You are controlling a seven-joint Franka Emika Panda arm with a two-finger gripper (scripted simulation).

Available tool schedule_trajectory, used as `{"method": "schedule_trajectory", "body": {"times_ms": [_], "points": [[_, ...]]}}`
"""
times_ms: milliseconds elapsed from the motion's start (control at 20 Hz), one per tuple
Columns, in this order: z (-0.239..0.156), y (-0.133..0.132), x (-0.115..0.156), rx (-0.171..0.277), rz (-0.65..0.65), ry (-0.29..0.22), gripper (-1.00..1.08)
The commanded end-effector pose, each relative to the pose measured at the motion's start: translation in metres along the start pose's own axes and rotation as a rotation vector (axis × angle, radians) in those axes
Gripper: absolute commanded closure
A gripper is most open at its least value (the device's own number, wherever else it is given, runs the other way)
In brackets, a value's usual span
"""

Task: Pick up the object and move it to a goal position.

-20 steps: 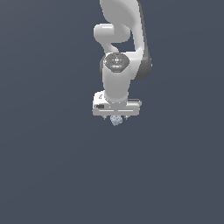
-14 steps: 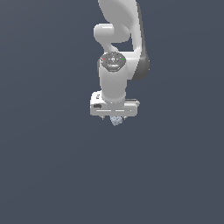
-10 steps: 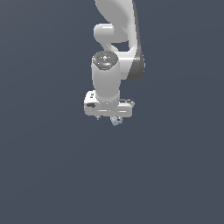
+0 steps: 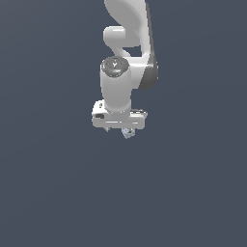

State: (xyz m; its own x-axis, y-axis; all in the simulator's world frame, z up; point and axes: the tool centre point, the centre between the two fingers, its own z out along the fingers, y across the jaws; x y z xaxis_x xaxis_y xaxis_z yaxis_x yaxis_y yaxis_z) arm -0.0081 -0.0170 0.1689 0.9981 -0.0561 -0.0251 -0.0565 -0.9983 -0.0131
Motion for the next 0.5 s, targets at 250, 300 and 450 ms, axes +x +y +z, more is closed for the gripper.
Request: {"method": "schedule_trajectory", "body": {"times_ms": [250, 300, 450], "points": [[0.02, -0.009, -0.016, -0.006, -0.099, 0.004, -0.92], [0.024, -0.01, -0.02, -0.007, -0.12, 0.005, -0.92], [0.038, -0.016, -0.033, -0.011, -0.193, 0.009, -0.92]]}}
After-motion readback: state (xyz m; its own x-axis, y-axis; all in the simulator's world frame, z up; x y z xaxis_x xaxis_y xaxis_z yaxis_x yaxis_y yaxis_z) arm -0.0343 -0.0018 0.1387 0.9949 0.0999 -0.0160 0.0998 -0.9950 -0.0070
